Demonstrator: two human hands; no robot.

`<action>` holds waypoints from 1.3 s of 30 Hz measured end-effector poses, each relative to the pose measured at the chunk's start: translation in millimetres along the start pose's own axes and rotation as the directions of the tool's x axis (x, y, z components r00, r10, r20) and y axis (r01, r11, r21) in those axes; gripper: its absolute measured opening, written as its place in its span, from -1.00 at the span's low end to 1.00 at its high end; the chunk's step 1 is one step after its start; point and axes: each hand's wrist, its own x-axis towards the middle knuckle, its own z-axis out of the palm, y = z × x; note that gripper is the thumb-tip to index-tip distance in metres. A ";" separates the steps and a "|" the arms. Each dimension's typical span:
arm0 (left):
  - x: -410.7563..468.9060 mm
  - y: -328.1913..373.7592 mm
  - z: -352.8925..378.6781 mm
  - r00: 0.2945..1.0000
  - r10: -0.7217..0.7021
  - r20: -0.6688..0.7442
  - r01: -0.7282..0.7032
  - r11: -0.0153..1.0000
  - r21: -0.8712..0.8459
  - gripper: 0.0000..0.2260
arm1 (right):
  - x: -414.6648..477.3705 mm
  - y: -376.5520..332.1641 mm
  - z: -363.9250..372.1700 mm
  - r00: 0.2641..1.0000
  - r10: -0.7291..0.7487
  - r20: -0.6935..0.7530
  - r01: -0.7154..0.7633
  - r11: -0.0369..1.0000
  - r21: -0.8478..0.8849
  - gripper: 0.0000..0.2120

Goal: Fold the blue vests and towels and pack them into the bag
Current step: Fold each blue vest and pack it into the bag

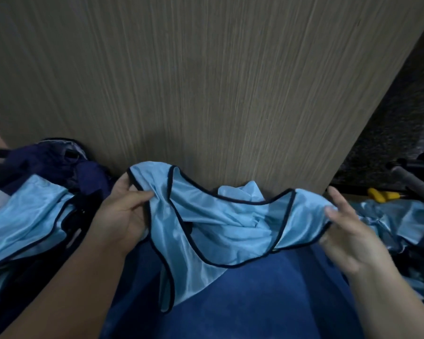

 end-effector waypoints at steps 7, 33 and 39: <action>4.6 -6.3 1.1 0.992 0.026 -0.123 -0.010 0.992 0.128 -0.57 | -0.8 24.5 3.4 0.997 -0.006 -0.071 -0.036 0.819 -0.573 -0.53; -65.8 209.9 93.4 0.940 0.291 0.179 -0.329 0.635 0.699 -0.62 | -75.3 -164.2 153.0 0.838 -0.491 0.239 0.458 0.393 -0.797 -0.95; -93.0 314.2 134.1 0.809 0.539 0.234 -0.418 0.249 0.874 -0.72 | -116.0 -258.5 202.2 0.742 -0.607 0.286 0.555 0.316 -0.769 -0.89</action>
